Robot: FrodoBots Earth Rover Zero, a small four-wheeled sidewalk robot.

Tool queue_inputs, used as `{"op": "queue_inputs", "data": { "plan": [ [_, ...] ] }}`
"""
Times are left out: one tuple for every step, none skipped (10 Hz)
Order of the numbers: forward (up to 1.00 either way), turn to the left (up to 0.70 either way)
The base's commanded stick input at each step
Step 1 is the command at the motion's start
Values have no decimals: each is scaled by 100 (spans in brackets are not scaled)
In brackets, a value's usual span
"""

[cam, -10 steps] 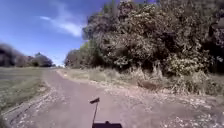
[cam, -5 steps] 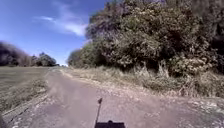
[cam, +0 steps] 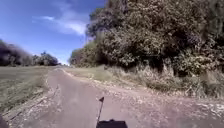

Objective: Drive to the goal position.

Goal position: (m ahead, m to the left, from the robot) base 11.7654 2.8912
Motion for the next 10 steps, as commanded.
{"op": "queue_inputs", "data": {
  "plan": [
    [30, 60],
    [30, 60],
    [30, 60],
    [30, 33],
    [30, 0],
    [30, 0],
    [30, 0],
    [30, 0],
    [30, 0],
    [30, 0]
  ]
}}
